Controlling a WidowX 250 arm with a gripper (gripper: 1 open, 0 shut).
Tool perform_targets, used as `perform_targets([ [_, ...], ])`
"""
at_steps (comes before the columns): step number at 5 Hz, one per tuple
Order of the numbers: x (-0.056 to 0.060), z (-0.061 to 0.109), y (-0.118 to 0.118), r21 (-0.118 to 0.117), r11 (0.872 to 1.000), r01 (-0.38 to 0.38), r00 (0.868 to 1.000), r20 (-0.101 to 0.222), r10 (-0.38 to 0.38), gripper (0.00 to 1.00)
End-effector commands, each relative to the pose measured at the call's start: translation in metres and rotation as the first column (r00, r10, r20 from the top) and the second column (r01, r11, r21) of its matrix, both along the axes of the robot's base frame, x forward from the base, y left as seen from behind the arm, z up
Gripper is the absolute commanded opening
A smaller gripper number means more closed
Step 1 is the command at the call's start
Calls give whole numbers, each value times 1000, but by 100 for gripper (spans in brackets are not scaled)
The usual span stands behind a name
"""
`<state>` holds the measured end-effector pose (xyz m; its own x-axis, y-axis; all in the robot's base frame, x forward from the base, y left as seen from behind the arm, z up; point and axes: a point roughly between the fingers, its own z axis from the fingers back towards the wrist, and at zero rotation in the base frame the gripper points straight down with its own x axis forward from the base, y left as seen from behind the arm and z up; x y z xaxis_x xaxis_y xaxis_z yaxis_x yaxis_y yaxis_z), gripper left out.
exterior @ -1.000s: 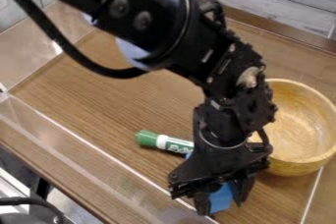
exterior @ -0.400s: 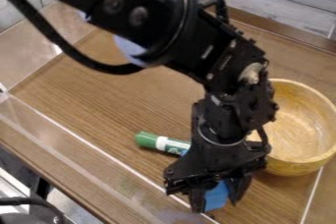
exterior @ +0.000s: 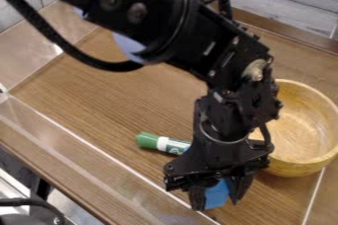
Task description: Put the blue block in the brown bowl
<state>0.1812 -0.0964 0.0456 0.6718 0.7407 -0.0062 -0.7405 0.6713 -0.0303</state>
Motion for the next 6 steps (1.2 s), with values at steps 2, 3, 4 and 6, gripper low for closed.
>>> perform_targets([
  [2,13,20,-6,-19,998,53,996,73,-51,0],
  [3,14,23,-5,-15,997,72,994,80,-71,0],
  [4,15,26,-4,-8,996,91,992,89,-90,0],
  [6,19,27,-2,1,995,100,990,103,-100,0],
])
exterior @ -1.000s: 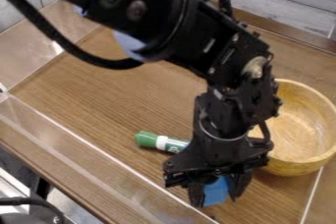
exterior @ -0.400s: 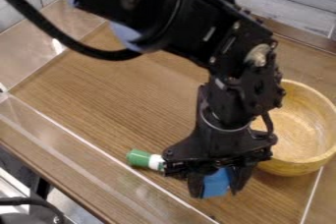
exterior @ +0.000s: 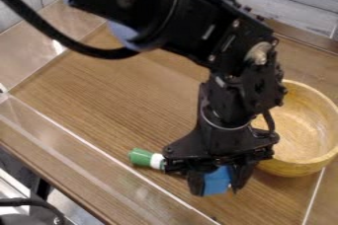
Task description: Put the blue block in the brown bowl
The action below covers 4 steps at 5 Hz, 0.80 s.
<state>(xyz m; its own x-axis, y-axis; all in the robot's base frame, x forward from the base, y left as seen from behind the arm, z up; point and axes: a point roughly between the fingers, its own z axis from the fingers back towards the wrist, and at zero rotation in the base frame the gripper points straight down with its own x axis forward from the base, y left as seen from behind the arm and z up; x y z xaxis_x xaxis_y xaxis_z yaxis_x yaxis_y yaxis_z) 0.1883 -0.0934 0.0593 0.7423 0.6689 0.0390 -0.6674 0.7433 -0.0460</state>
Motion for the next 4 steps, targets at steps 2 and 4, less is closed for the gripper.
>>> perform_targets([
  [2,16,15,-1,-21,1000,11,997,73,-9,0],
  [4,21,14,2,-15,1000,6,996,85,-5,0],
])
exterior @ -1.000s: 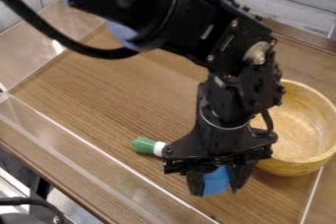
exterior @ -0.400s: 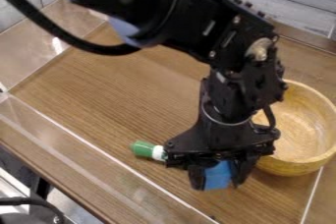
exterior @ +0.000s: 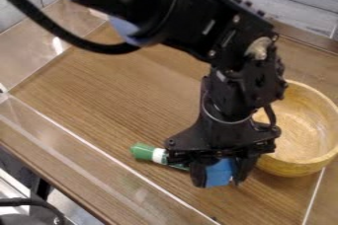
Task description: Put the blue block in the brown bowl
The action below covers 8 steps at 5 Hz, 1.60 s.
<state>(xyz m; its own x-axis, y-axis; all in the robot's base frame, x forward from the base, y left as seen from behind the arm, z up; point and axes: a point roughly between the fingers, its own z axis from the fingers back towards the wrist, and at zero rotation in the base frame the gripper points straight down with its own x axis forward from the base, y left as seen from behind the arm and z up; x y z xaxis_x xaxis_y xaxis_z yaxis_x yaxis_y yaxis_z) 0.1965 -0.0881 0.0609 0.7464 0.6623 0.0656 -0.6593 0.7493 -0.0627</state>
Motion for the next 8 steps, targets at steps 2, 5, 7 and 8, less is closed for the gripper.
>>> perform_targets([
  [2,18,9,0,-16,1000,-10,998,65,11,0],
  [5,24,7,5,-4,1000,-13,997,82,13,0],
  [7,26,14,6,21,1000,-1,996,88,-1,0],
  [8,27,25,6,46,999,12,996,92,-16,0],
])
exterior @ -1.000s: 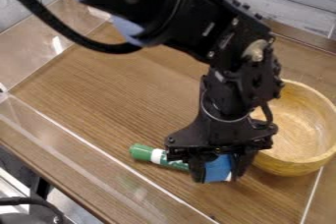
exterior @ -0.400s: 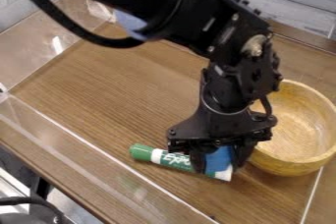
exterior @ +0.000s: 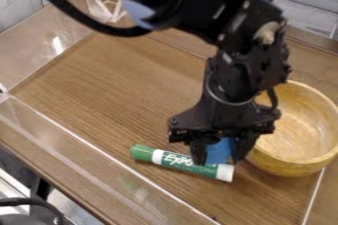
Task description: Put the blue block in the brown bowl
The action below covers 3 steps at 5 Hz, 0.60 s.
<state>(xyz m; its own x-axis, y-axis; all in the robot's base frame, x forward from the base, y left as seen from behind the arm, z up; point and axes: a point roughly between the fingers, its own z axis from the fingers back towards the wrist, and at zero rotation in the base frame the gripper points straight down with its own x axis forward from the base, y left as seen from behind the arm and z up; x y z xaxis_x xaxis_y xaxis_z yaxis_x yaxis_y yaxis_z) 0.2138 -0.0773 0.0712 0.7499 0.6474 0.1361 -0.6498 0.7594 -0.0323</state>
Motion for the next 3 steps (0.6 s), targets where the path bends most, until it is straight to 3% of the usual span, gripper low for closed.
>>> perform_targets([
  [1,11,34,-5,13,1000,25,997,70,-26,0],
  [2,15,64,-5,14,998,66,996,65,-67,0],
  [3,20,90,-5,-6,985,171,984,51,-171,0],
])
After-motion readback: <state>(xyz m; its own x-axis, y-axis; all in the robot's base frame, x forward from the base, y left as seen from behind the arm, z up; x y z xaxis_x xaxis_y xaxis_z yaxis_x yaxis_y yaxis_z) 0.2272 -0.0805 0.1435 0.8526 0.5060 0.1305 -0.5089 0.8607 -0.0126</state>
